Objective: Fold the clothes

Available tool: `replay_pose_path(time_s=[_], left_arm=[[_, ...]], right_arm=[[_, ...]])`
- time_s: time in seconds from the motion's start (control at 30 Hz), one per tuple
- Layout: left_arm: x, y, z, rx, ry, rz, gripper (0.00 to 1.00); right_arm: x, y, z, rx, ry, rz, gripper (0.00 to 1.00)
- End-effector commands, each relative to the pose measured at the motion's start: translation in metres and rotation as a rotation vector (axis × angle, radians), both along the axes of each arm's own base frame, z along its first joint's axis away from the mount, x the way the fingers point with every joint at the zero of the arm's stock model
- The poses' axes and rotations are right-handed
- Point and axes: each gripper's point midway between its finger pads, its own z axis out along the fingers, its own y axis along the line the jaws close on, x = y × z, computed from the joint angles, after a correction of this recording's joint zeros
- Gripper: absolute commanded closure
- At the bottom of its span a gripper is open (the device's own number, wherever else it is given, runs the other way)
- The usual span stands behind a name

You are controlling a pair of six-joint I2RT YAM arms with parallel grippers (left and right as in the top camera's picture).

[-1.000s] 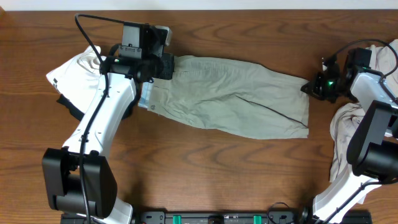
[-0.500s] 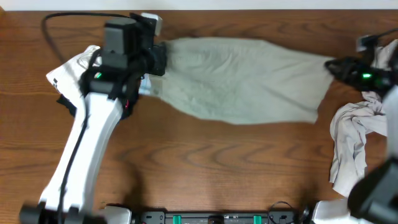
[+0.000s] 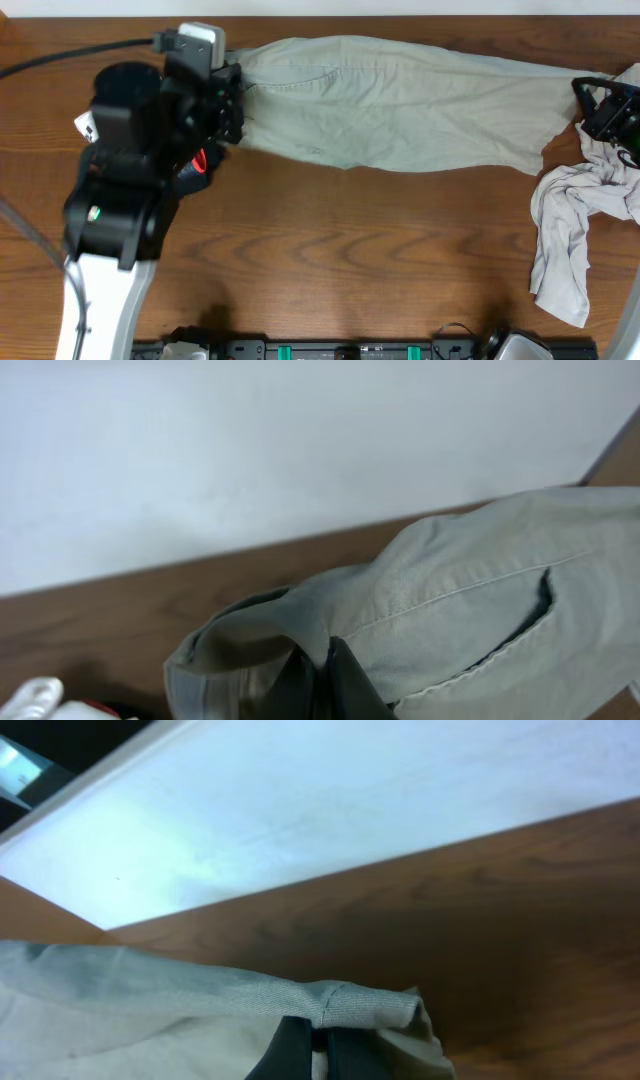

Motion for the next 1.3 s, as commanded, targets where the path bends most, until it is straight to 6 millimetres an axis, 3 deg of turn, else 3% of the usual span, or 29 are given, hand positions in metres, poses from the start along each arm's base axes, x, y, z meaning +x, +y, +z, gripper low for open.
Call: replay_pose_path(time_s=[0.0, 0.2, 0.47, 0.7, 0.87, 1.0, 1.1, 1.27], left_arm=[[-0.03, 0.005, 0.049, -0.011, -0.14, -0.005, 0.94], [-0.073, 0.003, 0.102, -0.038, -0.272, -0.039, 0.94], [-0.112, -0.007, 0.156, -0.075, -0.389, -0.106, 0.94], [-0.119, -0.009, 0.18, -0.096, -0.46, -0.121, 0.94], [-0.117, -0.011, 0.203, -0.115, -0.531, -0.126, 0.94], [-0.127, -0.024, 0.226, -0.141, -0.59, -0.209, 0.94], [-0.138, -0.043, 0.228, -0.165, -0.57, -0.32, 0.94], [-0.141, -0.076, 0.209, -0.184, -0.476, -0.456, 0.94]], right_arm=[[-0.014, 0.0, 0.025, 0.031, -0.05, -0.036, 0.99], [-0.035, -0.004, 0.062, 0.059, -0.114, -0.1, 0.99], [-0.061, 0.004, 0.112, 0.018, -0.134, -0.133, 0.99], [-0.081, -0.02, 0.14, -0.082, -0.116, -0.352, 0.99], [-0.081, -0.03, 0.148, -0.109, -0.118, -0.403, 0.99], [-0.08, -0.042, 0.159, -0.12, -0.134, -0.436, 0.99], [-0.082, -0.05, 0.162, -0.11, -0.117, -0.455, 0.99], [-0.091, -0.047, 0.175, -0.114, -0.128, -0.463, 0.99]])
